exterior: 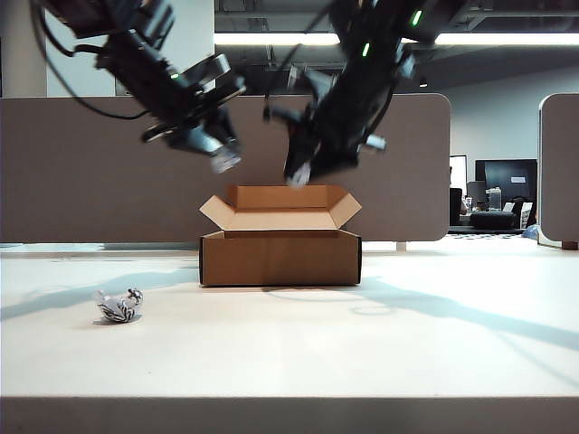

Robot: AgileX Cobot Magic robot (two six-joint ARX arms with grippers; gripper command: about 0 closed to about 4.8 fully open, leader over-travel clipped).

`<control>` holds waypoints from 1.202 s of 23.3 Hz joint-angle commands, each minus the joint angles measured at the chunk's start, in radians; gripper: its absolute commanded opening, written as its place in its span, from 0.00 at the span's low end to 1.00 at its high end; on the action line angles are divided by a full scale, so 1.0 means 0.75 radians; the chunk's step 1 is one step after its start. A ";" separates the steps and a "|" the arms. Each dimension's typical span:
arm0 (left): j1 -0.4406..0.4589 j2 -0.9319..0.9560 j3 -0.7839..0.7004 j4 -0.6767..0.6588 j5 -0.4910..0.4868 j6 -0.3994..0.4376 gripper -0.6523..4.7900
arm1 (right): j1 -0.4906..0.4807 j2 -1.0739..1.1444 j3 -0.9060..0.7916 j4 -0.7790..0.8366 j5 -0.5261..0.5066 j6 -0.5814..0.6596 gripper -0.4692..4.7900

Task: Pick up all the paper balls on the table and put them in the paper box.

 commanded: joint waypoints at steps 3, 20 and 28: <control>-0.033 0.052 0.004 0.068 0.016 -0.018 0.53 | -0.027 0.098 0.100 0.025 -0.048 0.011 0.53; -0.032 -0.104 0.093 -0.907 -0.133 0.252 0.57 | -0.107 -0.195 0.101 -0.525 -0.073 -0.205 0.89; -0.054 -0.120 0.064 -1.238 -0.169 0.272 0.57 | -0.108 -0.383 0.101 -0.555 0.072 -0.240 0.89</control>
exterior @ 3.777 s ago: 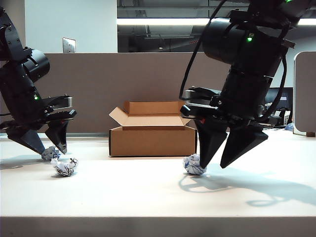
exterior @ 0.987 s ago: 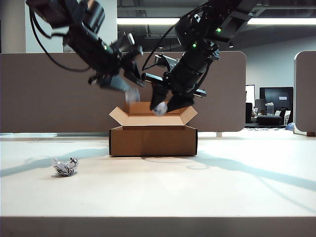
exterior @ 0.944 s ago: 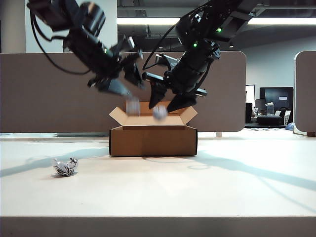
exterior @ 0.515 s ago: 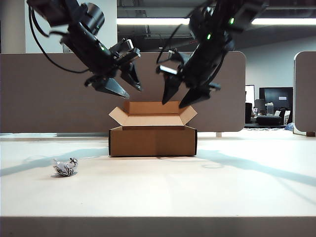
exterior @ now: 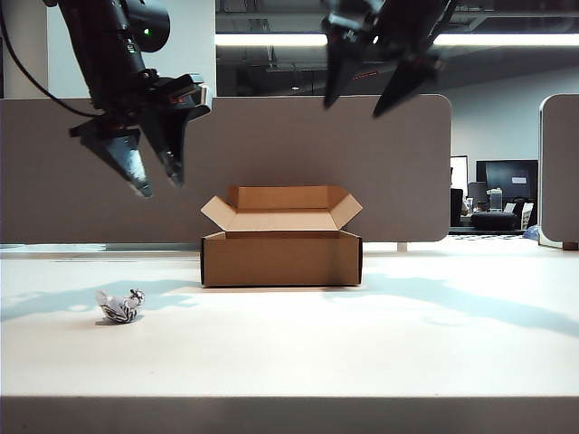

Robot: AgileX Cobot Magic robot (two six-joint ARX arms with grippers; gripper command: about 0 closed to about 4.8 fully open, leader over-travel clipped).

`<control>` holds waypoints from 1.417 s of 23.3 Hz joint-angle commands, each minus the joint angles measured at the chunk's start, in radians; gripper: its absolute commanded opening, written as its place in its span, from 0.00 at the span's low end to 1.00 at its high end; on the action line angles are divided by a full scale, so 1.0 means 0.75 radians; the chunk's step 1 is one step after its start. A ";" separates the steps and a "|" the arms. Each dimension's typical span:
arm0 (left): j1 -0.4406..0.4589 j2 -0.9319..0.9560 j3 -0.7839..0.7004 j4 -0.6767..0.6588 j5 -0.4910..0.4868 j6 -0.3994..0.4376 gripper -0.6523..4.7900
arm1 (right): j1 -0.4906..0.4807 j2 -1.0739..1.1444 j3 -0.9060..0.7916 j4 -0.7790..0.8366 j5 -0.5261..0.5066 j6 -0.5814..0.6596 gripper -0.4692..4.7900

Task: Pick up all the paper balls on the table and put them in the paper box.

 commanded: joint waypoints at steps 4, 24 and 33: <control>-0.068 -0.007 -0.075 -0.150 -0.102 0.004 0.57 | -0.020 -0.104 0.007 0.008 0.083 -0.040 0.89; -0.213 -0.004 -0.350 0.075 -0.414 -0.093 0.79 | -0.049 -0.132 0.007 -0.121 0.087 -0.039 0.89; -0.207 0.043 -0.356 0.067 -0.371 -0.127 0.79 | -0.049 -0.132 0.007 -0.125 0.086 -0.039 0.89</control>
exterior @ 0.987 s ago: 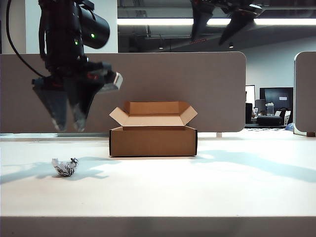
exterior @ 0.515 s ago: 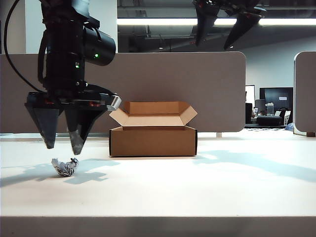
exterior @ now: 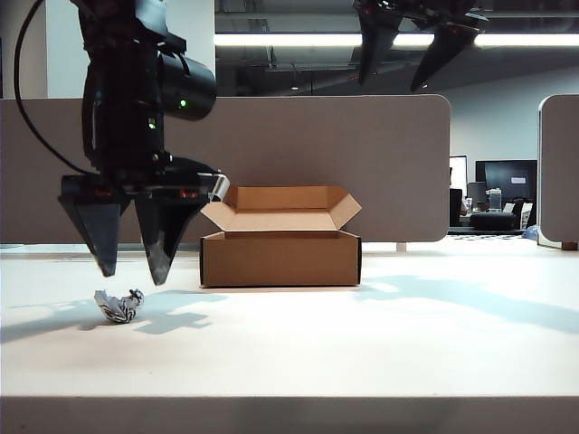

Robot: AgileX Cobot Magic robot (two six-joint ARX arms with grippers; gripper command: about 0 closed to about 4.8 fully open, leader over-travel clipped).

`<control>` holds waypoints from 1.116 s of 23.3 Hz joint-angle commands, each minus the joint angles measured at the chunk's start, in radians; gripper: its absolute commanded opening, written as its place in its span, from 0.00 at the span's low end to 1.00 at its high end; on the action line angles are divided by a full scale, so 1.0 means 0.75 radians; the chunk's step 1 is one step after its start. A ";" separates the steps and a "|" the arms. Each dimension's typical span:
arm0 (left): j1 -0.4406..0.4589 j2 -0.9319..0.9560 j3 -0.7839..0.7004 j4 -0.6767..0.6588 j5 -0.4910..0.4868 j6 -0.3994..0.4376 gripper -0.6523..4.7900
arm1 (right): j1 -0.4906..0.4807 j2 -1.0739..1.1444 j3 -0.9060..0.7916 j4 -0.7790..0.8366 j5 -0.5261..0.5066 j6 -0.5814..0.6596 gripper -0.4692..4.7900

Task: Pick up all the paper balls on the table and put them in the paper box.

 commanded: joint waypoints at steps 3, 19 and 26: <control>0.004 0.047 -0.005 -0.017 0.017 -0.019 0.79 | 0.000 -0.016 0.006 0.014 0.001 -0.005 0.88; 0.052 0.065 -0.005 -0.009 0.015 -0.049 0.67 | 0.000 -0.016 0.006 0.014 -0.001 -0.005 0.88; 0.057 0.066 -0.005 -0.006 0.058 -0.060 0.67 | 0.000 -0.016 0.006 0.014 -0.001 -0.005 0.82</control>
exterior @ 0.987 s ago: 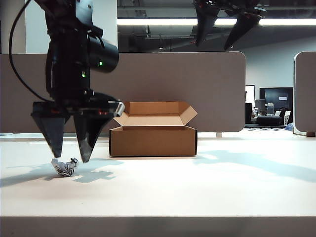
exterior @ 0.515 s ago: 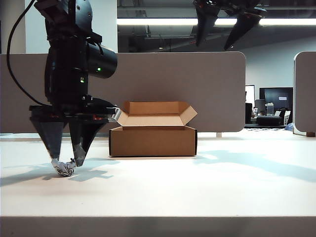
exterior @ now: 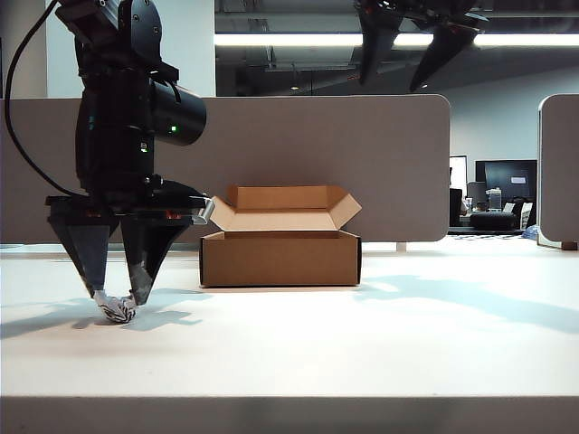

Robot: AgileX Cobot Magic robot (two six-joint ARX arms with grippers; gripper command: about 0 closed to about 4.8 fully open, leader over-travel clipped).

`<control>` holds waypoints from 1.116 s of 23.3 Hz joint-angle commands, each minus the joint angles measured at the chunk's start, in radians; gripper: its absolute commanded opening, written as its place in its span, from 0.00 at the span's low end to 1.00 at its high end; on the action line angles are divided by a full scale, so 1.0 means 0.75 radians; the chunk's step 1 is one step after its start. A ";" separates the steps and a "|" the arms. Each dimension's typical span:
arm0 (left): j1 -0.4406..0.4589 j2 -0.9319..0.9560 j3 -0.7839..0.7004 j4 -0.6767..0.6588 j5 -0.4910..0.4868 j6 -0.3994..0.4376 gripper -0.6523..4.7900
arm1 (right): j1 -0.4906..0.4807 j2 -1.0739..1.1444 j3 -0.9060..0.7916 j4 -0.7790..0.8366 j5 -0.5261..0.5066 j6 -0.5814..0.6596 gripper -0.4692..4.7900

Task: Pick up all the paper balls on the table and put them in the paper box.

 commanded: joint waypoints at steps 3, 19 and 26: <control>-0.001 0.006 0.000 0.006 0.066 -0.020 0.67 | 0.000 -0.016 0.006 0.015 -0.001 -0.005 0.82; -0.001 0.048 -0.002 -0.004 0.061 -0.028 0.48 | 0.000 -0.016 0.006 0.015 0.000 -0.005 0.82; -0.001 0.048 -0.002 0.009 0.061 -0.028 0.31 | 0.000 -0.016 0.006 0.015 0.001 -0.006 0.82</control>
